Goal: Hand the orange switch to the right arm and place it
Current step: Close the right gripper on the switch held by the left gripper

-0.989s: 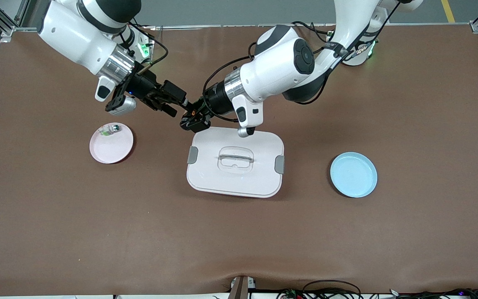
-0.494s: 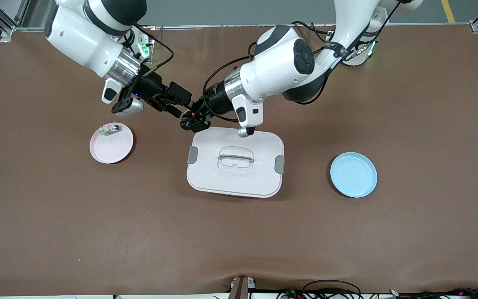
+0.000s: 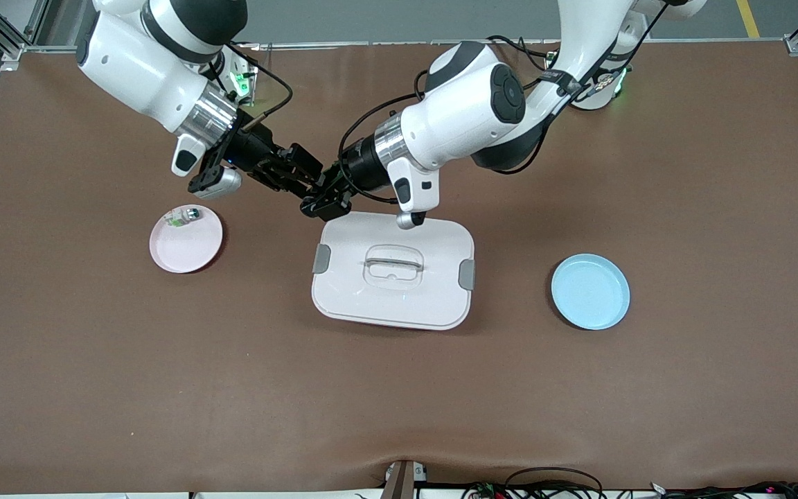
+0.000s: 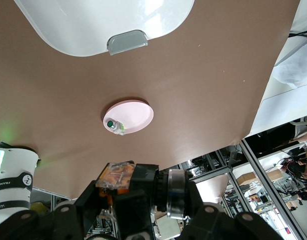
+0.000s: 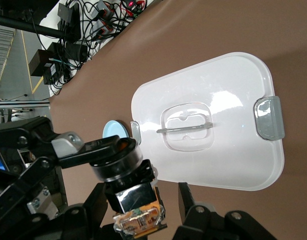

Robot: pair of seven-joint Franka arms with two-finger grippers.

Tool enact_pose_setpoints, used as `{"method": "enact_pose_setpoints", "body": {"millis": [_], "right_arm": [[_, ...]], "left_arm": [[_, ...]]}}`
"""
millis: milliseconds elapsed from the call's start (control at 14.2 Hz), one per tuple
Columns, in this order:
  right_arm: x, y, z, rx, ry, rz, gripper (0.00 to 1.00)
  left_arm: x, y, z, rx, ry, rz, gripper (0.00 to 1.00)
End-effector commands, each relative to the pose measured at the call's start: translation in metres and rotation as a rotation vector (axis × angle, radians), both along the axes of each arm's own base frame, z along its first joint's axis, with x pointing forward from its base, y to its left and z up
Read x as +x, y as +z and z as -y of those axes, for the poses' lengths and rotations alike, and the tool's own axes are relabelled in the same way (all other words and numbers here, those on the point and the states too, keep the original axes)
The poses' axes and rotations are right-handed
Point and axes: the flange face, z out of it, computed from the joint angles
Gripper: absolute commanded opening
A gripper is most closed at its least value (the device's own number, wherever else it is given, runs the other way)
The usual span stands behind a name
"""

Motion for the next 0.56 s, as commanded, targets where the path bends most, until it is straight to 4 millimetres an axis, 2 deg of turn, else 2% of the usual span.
{"method": "enact_pose_setpoints", "body": {"millis": [0,71,282,424,494], "right_arm": [[0.0045,0.0043,-0.0066,0.024,-0.002,0.003,0.65],[0.0051,0.0034,-0.007,0.023,-0.002,0.001,0.63],[0.0061,0.0056,-0.0076,0.025,-0.002,0.005,0.33],[0.0057,0.0063,-0.0076,0.026,-0.001,0.006,0.08],[0.0051,0.0062,-0.0084,0.025,0.002,0.005,0.05]], "left_arm": [[-0.0006,0.0059,0.0029,-0.021,-0.005,0.01,0.0],[0.0,0.007,0.002,-0.022,-0.004,0.013,0.0],[-0.0008,0.0052,0.003,-0.02,-0.006,0.011,0.0],[-0.0008,0.007,0.0028,-0.022,-0.005,0.012,0.0],[-0.0008,0.007,0.0028,-0.022,-0.005,0.012,0.0]]}}
